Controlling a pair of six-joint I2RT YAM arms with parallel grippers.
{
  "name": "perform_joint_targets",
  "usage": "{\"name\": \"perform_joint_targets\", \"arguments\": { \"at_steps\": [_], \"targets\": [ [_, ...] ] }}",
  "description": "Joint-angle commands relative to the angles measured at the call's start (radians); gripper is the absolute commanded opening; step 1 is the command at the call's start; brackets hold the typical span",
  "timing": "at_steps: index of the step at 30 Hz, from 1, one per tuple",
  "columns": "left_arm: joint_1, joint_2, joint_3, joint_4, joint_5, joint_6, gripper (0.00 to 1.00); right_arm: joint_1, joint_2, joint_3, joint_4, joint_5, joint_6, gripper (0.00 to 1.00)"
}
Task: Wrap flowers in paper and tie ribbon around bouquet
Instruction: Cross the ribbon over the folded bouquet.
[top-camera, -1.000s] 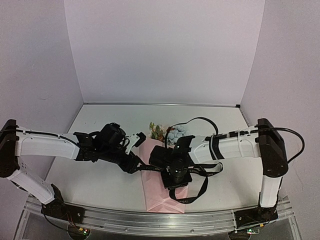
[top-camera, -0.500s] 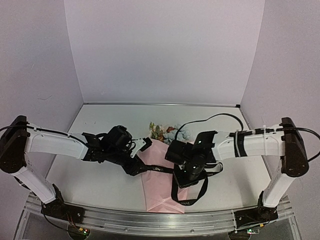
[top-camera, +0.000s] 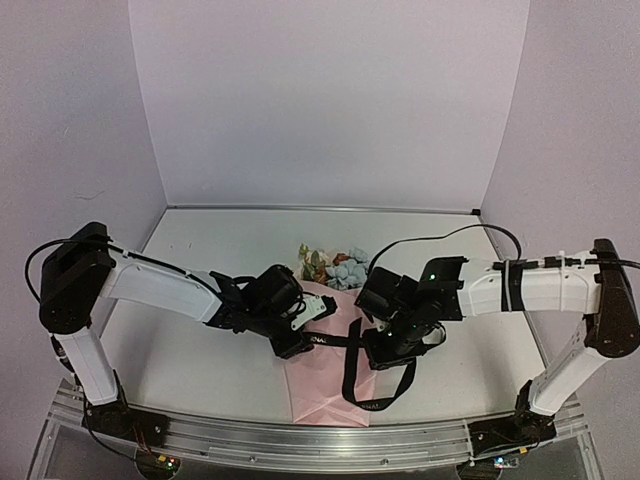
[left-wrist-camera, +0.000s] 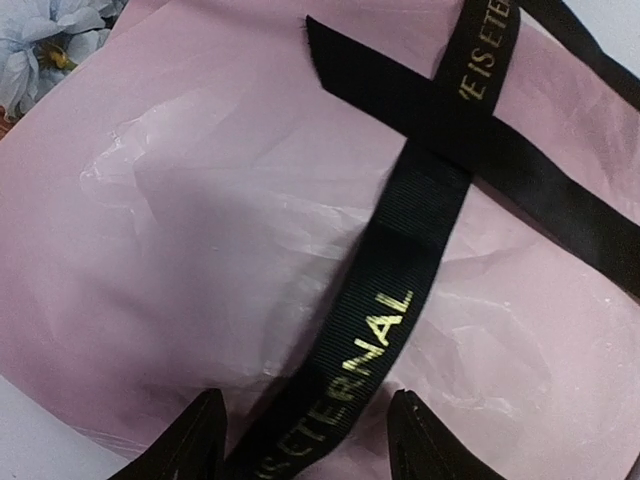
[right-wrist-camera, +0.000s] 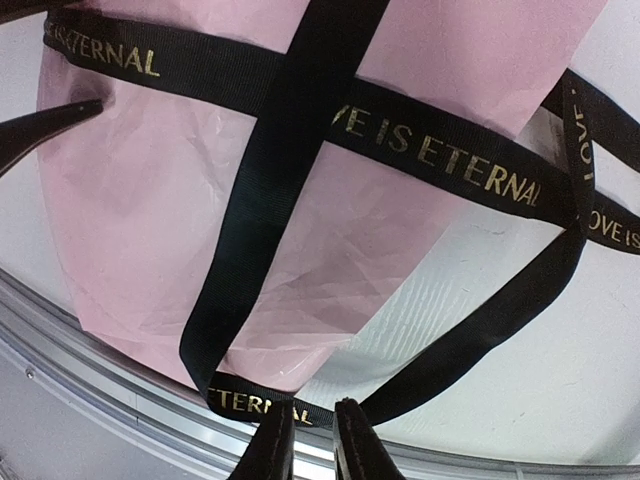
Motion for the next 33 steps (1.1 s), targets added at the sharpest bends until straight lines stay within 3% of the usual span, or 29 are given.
{"name": "perform_joint_targets", "arguments": {
  "at_steps": [1,7,12,21,27,33],
  "targets": [
    [0.002,-0.001,0.039,0.032,-0.102,0.017,0.52,0.001,-0.011,-0.016,0.065,0.019,0.010,0.24],
    [0.005,-0.041,0.008,0.067,-0.101,-0.006,0.19,-0.017,0.005,-0.039,0.126,0.017,-0.012,0.38],
    [0.019,-0.059,-0.007,0.075,-0.071,-0.020,0.02,-0.050,0.045,-0.036,0.177,0.001,-0.029,0.43],
    [0.066,-0.075,0.029,0.022,0.145,-0.037,0.00,-0.092,0.181,0.060,0.222,0.031,-0.102,0.52],
    [0.075,-0.054,0.049,0.007,0.195,-0.040,0.00,-0.092,0.240,0.084,0.293,0.102,-0.137,0.56],
    [0.085,-0.044,0.064,0.002,0.212,-0.042,0.00,-0.092,0.304,0.121,0.308,0.102,-0.132,0.50]
  ]
}}
